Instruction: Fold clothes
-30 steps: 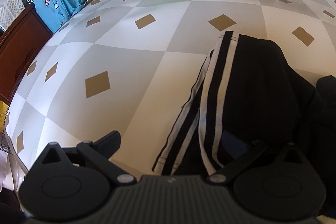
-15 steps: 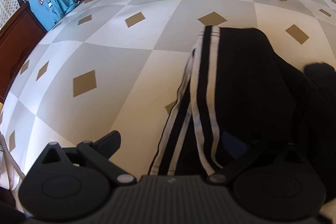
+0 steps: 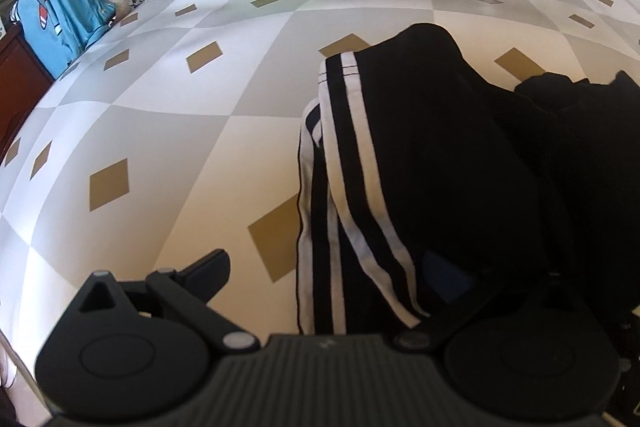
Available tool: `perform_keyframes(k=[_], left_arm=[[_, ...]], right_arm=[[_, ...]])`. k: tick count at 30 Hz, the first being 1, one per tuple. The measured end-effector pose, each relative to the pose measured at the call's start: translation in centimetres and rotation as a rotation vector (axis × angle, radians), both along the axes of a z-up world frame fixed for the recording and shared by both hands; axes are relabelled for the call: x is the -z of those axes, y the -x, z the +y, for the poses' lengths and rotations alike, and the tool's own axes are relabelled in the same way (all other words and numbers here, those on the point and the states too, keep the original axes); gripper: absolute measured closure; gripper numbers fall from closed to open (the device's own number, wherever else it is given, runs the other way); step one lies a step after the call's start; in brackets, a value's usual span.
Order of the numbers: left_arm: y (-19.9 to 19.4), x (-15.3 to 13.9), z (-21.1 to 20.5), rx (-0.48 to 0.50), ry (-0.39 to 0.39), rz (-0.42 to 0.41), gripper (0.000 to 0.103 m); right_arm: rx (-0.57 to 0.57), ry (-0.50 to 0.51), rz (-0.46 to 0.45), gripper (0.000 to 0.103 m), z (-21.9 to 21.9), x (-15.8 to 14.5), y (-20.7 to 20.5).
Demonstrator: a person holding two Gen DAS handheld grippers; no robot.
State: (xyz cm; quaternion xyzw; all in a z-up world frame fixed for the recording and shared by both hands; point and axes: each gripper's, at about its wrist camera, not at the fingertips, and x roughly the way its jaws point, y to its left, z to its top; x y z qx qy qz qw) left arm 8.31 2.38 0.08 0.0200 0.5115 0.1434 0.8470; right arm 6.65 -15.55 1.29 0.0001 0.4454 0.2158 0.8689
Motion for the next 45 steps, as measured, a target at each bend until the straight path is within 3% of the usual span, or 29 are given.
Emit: perform_keyframes(k=[8,12,22,31,36,45], left_arm=[[-0.2,0.2,-0.7,0.027,-0.017,-0.018,0.000],[-0.1,0.2,-0.7,0.028,-0.012,-0.015,0.000],[0.9,-0.6,-0.5,0.042,0.000,-0.006,0.000],[2.6,-1.1,-2.5,0.119,-0.004,-0.006,0.000],[2.6,-0.5,-3.4,0.147,-0.036,0.000,0.000],[2.0,0.2,-3.2,0.126,-0.009,0.001,0.000]], right_arm=[[-0.014,0.050,-0.029,0.044,0.1,0.5,0.0],[-0.044,0.105,-0.045,0.038,0.6,0.5,0.7],[0.027,0.096,-0.036,0.037,-1.0,0.5,0.7],[0.128,0.055,-0.031,0.037,-2.7,-0.1,0.3],[0.132,0.064,-0.043,0.037,-2.8,-0.4,0.1],[0.138,0.069,-0.037,0.036,-2.5,0.6,-0.8]])
